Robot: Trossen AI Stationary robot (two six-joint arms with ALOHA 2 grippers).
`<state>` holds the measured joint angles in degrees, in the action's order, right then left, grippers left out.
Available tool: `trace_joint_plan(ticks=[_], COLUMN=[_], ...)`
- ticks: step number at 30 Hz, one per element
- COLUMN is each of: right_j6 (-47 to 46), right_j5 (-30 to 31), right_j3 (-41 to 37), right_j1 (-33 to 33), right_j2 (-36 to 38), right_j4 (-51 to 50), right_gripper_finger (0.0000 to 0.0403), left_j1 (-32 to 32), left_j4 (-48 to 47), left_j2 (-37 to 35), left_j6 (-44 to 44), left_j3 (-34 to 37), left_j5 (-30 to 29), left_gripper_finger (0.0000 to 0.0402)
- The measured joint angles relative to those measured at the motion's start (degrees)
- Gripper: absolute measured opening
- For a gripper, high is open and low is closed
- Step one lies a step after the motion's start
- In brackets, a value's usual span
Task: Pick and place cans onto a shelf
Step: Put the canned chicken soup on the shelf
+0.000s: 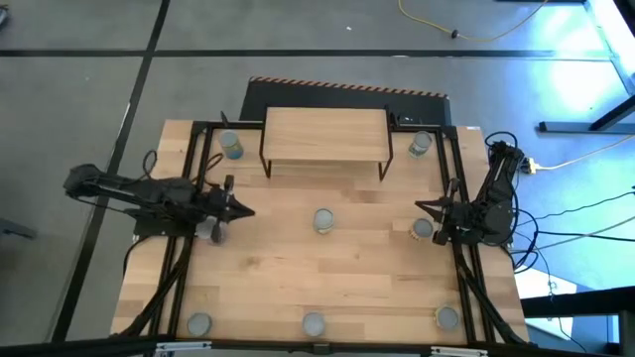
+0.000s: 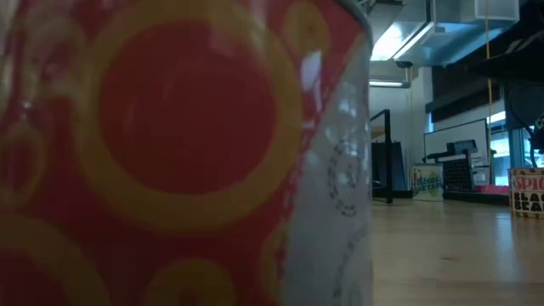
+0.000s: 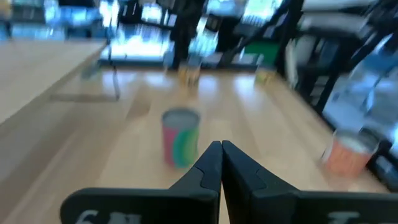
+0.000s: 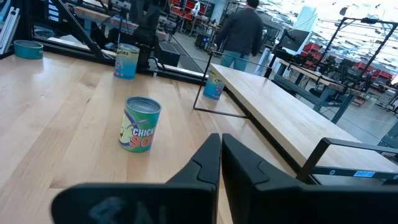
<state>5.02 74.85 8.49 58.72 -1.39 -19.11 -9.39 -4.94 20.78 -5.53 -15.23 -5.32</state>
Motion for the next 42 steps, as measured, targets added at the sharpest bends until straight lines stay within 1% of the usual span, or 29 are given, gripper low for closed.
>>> trace_joint_plan(ticks=[3, 7, 11, 15, 18, 22, 25, 27, 29, 31, 34, 39, 42], right_j6=[0.0, 0.0, 0.01, 0.03, 0.08, -0.09, -0.04, -1.72, -5.56, -8.75, -9.27, -9.15, -9.3], right_j5=[0.01, 0.0, 0.0, 0.02, -0.03, -1.97, -2.97, -3.56, -5.41, -7.0, -7.71, -10.86, -10.36], right_j3=[0.0, 0.0, 0.01, 0.0, 0.02, 0.0, 0.0, 0.0, 0.0, 0.0, -0.02, -0.02, -0.02], right_j1=[0.02, 0.02, 0.02, 0.02, 0.0, 0.02, 0.0, 0.0, 0.0, 0.0, 0.0, 0.0, 0.0], right_j2=[0.0, 0.02, 0.0, 0.0, 0.02, 0.01, 0.0, 0.0, 0.0, 0.0, 0.0, 0.0, 0.0], right_j4=[0.02, 0.0, 0.02, 0.02, 0.02, 0.01, 0.02, 0.13, 1.01, 2.9, 5.36, 10.45, 13.18], right_gripper_finger=[0.0019, 0.0019, 0.0019, 0.0019, 0.0019, 0.0019, 0.0019, 0.0019, 0.0019, 0.0019, 0.0019, 0.0019, 0.0019], left_j1=[0.0, -0.02, -0.01, -0.02, 0.0, 0.0, 0.0, -0.01, 0.0, 0.0, 0.0, 0.0, 0.0], left_j4=[-9.66, -17.3, -25.41, -31.88, -33.36, -33.42, -33.64, -33.4, -33.54, -33.52, -33.45, -33.45, -33.05], left_j2=[3.27, 8.37, 13.11, 16.48, 17.9, 17.94, 17.96, 17.94, 17.96, 17.87, 17.85, 17.85, 17.85], left_j6=[-0.14, -0.87, -5.11, -12.71, -19.99, -28.99, -33.66, -35.68, -35.79, -32.46, -30.08, -29.91, -30.15], left_j3=[-7.07, -15.44, -21.52, -25.56, -27.45, -28.97, -29.48, -29.68, -29.69, -29.69, -29.69, -29.69, -29.69], left_j5=[-1.45, -1.71, -2.67, -3.35, -3.52, -4.13, -4.25, -4.21, -3.51, -1.48, 0.15, -0.18, -1.53], left_gripper_finger=[0.0, 0.0, 0.0, 0.0, 0.0, 0.0, 0.0, 0.0, 0.0, 0.0, 0.0, 0.0, 0.0])
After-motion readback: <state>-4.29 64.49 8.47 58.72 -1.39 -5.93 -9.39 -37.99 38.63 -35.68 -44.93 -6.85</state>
